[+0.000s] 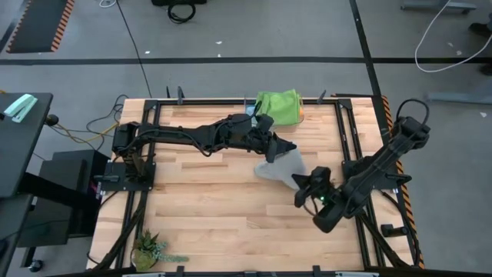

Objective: Fold microfiber towels
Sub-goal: Fold the gray microfiber cloth

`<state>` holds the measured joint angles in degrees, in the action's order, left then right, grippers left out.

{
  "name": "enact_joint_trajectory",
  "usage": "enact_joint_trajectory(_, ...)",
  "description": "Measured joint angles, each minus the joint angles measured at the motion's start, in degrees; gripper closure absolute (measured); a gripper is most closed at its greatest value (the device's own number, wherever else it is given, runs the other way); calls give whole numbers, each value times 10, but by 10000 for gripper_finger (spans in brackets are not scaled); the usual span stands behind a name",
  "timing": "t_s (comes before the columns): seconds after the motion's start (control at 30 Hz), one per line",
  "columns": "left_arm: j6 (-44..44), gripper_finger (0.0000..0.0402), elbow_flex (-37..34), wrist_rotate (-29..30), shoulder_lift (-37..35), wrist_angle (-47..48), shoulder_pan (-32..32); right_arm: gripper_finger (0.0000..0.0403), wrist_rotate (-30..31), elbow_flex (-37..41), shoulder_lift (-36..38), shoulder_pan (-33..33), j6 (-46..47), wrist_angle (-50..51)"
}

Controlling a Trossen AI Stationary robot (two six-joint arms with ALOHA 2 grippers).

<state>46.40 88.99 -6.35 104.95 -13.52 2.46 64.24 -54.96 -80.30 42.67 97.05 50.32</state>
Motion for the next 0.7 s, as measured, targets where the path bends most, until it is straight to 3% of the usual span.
enact_joint_trajectory(0.17, 11, 395, 0, -1, 0, 0, 2, 386, -5, 0, -27, -5, -61, -59)
enact_joint_trajectory(0.33, 14, 395, 0, -1, 0, 0, 6, 384, -32, 0, -21, -9, -70, -17)
enact_joint_trajectory(0.6, 11, 395, 0, -1, 0, 0, 6, 396, -52, 0, -4, -40, 21, 129)
enact_joint_trajectory(0.7, 10, 395, 0, 0, 0, 0, 6, 396, -46, -1, -4, -52, 46, 112)
